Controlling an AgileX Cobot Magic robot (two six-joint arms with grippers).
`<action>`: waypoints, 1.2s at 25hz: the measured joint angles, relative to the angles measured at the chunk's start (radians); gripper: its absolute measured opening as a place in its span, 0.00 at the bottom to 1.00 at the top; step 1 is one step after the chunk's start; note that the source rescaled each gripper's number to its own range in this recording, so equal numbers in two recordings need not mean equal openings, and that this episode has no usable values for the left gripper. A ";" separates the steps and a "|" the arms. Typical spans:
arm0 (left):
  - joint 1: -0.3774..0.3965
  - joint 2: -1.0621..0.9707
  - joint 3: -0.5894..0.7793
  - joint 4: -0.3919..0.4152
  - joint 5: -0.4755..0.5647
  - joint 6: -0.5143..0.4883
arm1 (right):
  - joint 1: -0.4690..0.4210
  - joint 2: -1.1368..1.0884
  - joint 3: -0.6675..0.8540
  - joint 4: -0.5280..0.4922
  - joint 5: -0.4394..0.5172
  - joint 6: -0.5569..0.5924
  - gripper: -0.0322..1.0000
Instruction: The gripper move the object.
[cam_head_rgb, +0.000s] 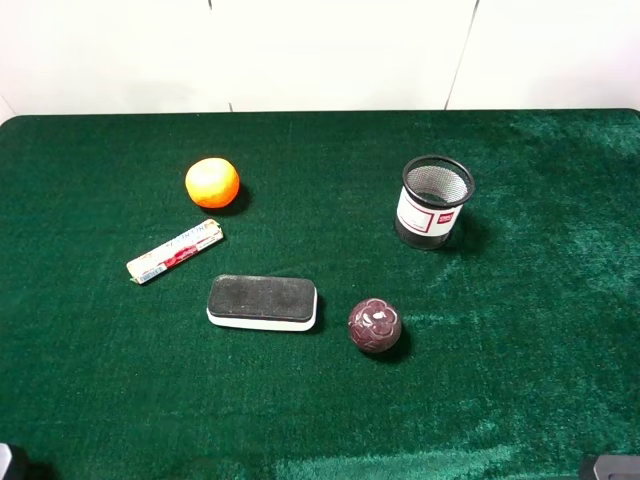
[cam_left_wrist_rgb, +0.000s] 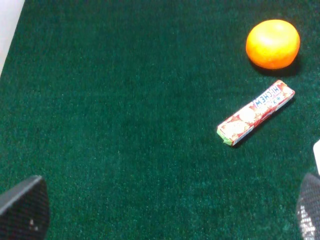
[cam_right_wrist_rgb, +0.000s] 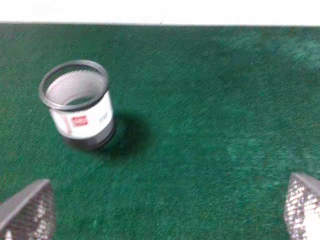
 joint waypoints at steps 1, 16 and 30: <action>0.000 0.000 0.000 0.000 0.000 0.000 | -0.025 -0.007 0.000 0.004 -0.001 -0.007 1.00; 0.000 0.000 0.000 0.000 0.000 0.000 | -0.144 -0.012 0.003 0.058 -0.001 -0.078 1.00; 0.000 0.000 0.000 0.006 0.000 0.000 | -0.144 -0.012 0.003 0.058 -0.001 -0.078 1.00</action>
